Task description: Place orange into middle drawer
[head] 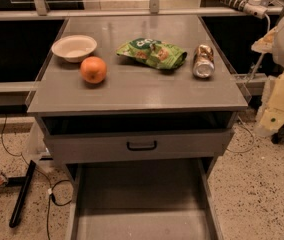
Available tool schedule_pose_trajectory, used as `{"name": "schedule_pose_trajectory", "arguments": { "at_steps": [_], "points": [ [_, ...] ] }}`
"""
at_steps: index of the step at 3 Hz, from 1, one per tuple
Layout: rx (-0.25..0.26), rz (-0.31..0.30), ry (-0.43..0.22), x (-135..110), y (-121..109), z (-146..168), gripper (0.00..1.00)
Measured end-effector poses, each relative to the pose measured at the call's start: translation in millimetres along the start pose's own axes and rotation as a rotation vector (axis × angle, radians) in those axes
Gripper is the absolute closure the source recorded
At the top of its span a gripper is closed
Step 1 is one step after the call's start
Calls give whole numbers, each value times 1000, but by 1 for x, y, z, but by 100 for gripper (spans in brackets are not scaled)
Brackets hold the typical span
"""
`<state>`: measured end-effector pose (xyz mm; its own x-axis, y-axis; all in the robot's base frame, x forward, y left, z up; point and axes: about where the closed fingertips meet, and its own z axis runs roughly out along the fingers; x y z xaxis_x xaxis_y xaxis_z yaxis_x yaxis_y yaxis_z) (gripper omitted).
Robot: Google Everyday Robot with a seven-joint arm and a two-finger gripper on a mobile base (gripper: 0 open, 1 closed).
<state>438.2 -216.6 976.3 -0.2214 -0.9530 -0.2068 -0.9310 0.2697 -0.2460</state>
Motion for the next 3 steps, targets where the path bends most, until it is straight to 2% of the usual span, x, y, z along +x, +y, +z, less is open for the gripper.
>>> {"name": "schedule_pose_trajectory", "arguments": {
  "at_steps": [1, 2, 3],
  "points": [
    [0, 0, 0, 0, 0, 0, 0],
    [12, -52, -26, -26, 4, 6, 0],
    [23, -165, -82, -73, 13, 16, 0]
  ]
}}
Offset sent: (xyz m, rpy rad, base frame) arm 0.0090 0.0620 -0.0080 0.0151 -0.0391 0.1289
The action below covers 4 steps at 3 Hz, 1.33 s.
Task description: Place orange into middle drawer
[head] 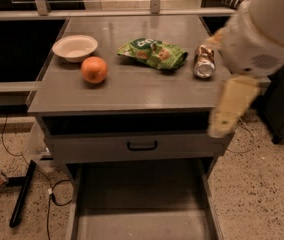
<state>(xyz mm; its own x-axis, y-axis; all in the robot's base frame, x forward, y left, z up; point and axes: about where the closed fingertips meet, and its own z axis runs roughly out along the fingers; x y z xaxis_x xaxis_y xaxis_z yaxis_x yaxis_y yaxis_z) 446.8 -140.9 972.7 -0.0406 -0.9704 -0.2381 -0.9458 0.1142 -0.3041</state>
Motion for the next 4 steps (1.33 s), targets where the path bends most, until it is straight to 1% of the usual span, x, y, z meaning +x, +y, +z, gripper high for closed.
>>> {"name": "schedule_pose_trajectory", "arguments": {
  "at_steps": [1, 2, 3, 4],
  "points": [
    [73, -149, -121, -66, -12, 21, 0],
    [145, -229, -239, -112, -32, 36, 0],
    [150, -213, -283, -125, -72, 61, 0],
    [111, -115, -296, -108, -120, 85, 0]
  ]
}}
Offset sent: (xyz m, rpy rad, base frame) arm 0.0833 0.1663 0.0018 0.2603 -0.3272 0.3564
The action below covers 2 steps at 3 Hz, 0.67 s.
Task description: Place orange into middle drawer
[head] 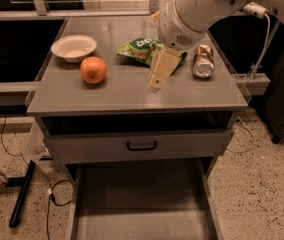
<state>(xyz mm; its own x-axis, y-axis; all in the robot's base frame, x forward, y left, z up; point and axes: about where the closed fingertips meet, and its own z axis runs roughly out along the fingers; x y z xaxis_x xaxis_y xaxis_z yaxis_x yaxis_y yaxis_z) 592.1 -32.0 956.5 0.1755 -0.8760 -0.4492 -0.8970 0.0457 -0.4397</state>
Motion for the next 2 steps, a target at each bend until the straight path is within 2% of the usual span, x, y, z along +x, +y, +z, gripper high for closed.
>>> {"name": "schedule_pose_trajectory", "arguments": {
  "at_steps": [1, 2],
  "points": [
    [0, -2, -13, 0, 0, 3, 0],
    [1, -4, -68, 3, -10, 34, 0]
  ]
}}
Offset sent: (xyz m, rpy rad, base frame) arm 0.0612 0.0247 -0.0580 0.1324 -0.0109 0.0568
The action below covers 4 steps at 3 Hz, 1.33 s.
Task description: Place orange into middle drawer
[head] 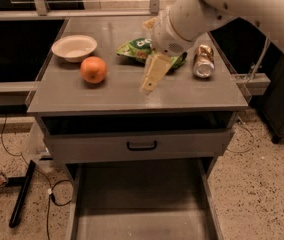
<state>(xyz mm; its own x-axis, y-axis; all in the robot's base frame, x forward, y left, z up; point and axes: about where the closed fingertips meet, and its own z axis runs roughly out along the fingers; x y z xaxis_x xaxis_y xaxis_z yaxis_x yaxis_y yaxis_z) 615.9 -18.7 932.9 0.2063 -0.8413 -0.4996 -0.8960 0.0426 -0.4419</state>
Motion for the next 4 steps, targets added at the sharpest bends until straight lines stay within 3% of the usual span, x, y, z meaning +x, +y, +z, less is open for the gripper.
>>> {"name": "schedule_pose_trajectory", "arguments": {
  "at_steps": [1, 2, 3, 4],
  "points": [
    [-4, 95, -129, 7, -14, 41, 0],
    [-86, 245, -279, 3, -16, 74, 0],
    [-159, 325, -366, -8, -17, 87, 0],
    [-203, 347, -407, -20, -20, 94, 0]
  ]
}}
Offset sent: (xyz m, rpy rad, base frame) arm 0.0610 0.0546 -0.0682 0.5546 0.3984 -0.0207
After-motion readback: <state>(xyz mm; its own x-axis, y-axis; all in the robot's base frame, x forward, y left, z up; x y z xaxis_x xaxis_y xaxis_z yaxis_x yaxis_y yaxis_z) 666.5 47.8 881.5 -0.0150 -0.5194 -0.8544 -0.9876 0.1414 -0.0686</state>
